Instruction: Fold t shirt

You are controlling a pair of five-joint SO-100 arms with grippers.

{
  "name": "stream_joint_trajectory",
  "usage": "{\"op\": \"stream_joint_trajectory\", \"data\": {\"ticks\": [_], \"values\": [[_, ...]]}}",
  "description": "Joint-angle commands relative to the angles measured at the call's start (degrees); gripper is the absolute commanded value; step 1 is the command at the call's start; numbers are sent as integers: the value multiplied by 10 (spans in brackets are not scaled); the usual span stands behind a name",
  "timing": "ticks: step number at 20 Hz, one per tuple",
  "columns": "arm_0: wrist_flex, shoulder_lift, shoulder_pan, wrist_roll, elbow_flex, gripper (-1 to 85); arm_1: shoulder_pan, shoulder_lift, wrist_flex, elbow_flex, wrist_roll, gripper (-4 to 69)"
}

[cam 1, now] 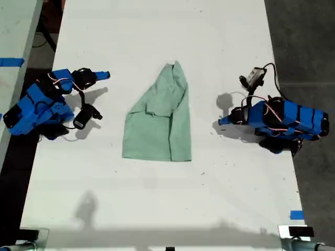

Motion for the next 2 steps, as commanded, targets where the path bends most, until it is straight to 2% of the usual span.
{"op": "stream_joint_trajectory", "data": {"ticks": [1,2], "values": [[-4,4,1,-2,23,-1,8,8,-8,34,5,17],[-4,4,1,-2,23,-1,8,8,-8,34,5,17]]}}
